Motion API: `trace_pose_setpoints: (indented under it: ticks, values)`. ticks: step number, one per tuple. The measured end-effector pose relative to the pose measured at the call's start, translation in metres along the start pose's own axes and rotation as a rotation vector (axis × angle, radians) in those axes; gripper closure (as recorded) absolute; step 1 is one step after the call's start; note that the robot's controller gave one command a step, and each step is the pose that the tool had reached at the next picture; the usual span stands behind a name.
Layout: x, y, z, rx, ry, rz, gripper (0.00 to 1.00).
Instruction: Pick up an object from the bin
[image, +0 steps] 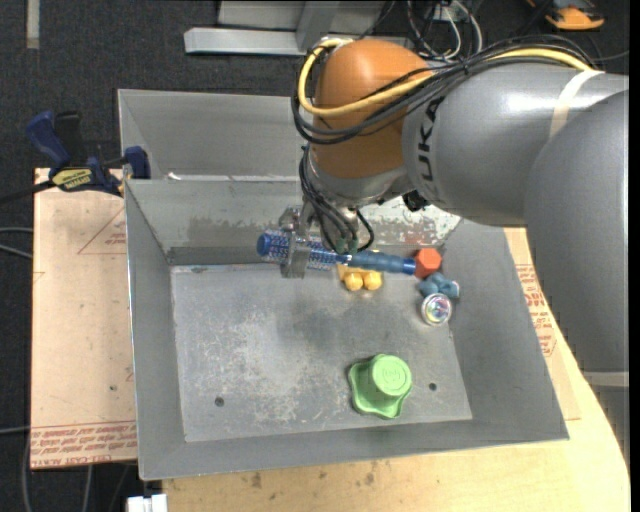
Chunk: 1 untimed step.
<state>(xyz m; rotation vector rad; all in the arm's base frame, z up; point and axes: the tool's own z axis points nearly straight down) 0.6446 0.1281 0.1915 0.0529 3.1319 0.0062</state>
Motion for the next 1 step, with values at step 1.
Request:
trace_pose_setpoints:
  ticks: [1]
  values:
    - [0.0096,0.0068,-0.0578,0.001,0.001,-0.029,1.0]
